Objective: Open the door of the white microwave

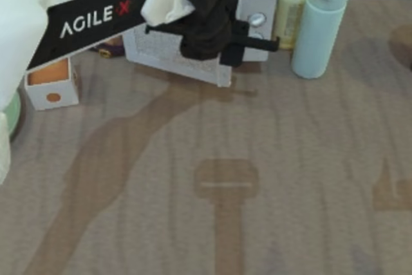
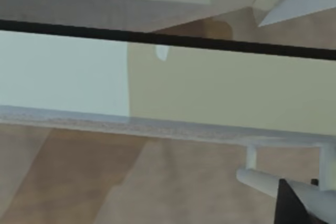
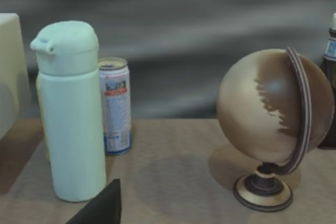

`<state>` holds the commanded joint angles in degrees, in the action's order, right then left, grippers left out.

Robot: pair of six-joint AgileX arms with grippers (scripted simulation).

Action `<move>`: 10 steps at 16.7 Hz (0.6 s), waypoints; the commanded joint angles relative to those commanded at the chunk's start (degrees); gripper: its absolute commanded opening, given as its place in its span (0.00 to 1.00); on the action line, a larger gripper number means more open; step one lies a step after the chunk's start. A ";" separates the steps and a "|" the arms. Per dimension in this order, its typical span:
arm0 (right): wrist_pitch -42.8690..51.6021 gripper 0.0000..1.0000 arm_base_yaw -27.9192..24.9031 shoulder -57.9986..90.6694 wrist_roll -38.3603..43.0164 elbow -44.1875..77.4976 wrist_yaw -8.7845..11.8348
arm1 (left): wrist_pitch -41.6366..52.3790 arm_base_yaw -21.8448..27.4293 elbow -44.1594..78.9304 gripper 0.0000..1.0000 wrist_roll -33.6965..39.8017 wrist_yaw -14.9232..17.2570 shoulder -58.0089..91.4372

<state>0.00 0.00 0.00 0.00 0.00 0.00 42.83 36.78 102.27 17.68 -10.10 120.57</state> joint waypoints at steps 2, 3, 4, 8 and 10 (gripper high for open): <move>0.00 1.00 0.00 0.00 0.00 0.00 0.00 | -0.02 0.50 -0.03 0.00 0.37 0.49 0.15; 0.00 1.00 0.00 0.00 0.00 0.00 0.00 | -0.11 0.45 -0.22 0.00 0.21 0.54 0.01; 0.00 1.00 0.00 0.00 0.00 0.00 0.00 | -0.39 0.29 -0.81 0.00 -0.29 0.70 -0.42; 0.00 1.00 0.00 0.00 0.00 0.00 0.00 | -1.91 -0.53 -3.96 0.00 -3.11 1.71 -2.60; 0.00 1.00 0.00 0.00 0.00 0.00 0.00 | -1.96 -0.57 -4.12 0.00 -3.25 1.76 -2.68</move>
<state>0.00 0.00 0.00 0.00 0.00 0.00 40.87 36.21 98.14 14.43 -8.34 117.89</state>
